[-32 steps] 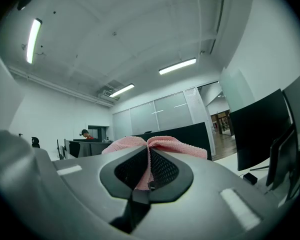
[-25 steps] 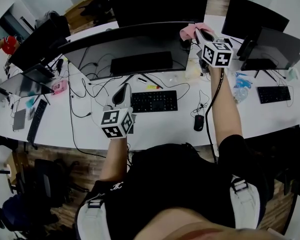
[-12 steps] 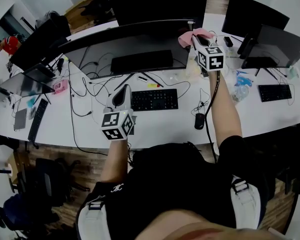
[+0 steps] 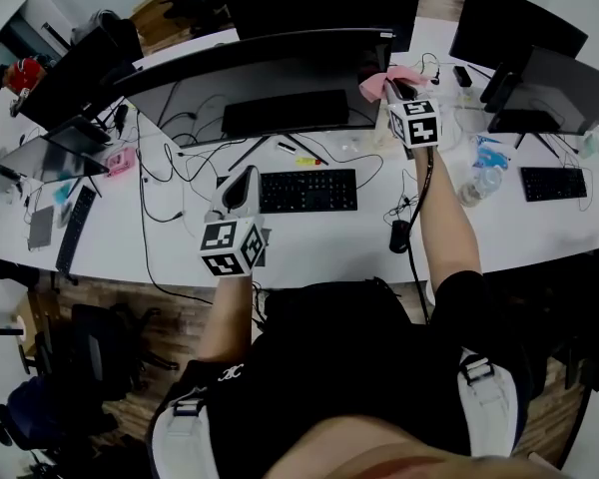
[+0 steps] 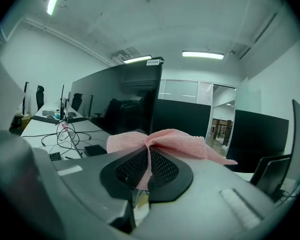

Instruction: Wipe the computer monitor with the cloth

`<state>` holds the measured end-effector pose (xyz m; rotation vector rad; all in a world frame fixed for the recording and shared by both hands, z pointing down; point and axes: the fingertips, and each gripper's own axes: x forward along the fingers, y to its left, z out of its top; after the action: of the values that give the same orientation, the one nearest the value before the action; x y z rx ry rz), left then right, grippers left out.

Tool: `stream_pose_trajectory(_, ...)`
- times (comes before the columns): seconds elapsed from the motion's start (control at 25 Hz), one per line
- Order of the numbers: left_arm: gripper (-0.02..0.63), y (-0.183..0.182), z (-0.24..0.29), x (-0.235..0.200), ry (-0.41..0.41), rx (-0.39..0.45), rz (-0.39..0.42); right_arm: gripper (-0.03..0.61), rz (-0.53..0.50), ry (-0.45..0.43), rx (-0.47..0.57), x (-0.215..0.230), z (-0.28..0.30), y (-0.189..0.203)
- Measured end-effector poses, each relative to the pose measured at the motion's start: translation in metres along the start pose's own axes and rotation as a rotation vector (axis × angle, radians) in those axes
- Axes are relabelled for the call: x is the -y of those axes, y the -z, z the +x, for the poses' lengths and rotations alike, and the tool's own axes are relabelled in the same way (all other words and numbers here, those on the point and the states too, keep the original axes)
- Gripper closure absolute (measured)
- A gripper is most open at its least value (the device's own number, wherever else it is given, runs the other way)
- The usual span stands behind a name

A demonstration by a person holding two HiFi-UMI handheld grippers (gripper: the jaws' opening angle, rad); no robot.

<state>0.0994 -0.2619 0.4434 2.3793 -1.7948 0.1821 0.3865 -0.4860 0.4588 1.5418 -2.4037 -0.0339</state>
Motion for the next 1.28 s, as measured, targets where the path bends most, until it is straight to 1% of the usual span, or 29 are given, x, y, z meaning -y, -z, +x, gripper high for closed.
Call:
stream_pose_trajectory(0.12, 0.565, 0.003, 0.003, -0.001, -0.005, -0.007, -0.004, 0.571, 0.007, 0.002, -0.032, -0.001, 0.004, 0.021)
stream_pose_trajectory(0.28, 0.565, 0.008, 0.008, -0.003, -0.009, -0.016, -0.011, 0.571, -0.025, 0.015, -0.095, -0.007, 0.013, 0.053)
stream_pose_trajectory(0.4, 0.565, 0.011, 0.009, -0.003, -0.005, -0.029, -0.006, 0.571, -0.013, 0.02, -0.115, -0.012, 0.019, 0.071)
stream_pose_trajectory(0.52, 0.565, 0.015, 0.01, -0.003, -0.005, -0.042, 0.0, 0.571, -0.047, 0.038, -0.123, -0.015, 0.023, 0.088)
stream_pose_trajectory(0.64, 0.565, 0.02, 0.01, -0.003, -0.012, -0.057, 0.006, 0.571, -0.062, 0.043, -0.153, -0.02, 0.033, 0.118)
stream_pose_trajectory(0.76, 0.565, 0.022, 0.009, -0.005, -0.021, -0.069, 0.011, 0.571, -0.023, 0.026, -0.202, -0.025, 0.042, 0.15)
stream_pose_trajectory(0.96, 0.565, 0.024, 0.006, -0.012, -0.042, -0.09, 0.025, 0.571, 0.045, 0.04, -0.284, -0.034, 0.048, 0.186)
stream_pose_trajectory(1.12, 0.565, 0.026, 0.002, -0.02, -0.06, -0.101, 0.026, 0.571, 0.074, 0.046, -0.311, -0.033, 0.054, 0.2)
stream_pose_trajectory(1.28, 0.565, 0.03, 0.002, -0.028, -0.072, -0.111, 0.023, 0.571, 0.126, 0.07, -0.354, -0.035, 0.056, 0.211)
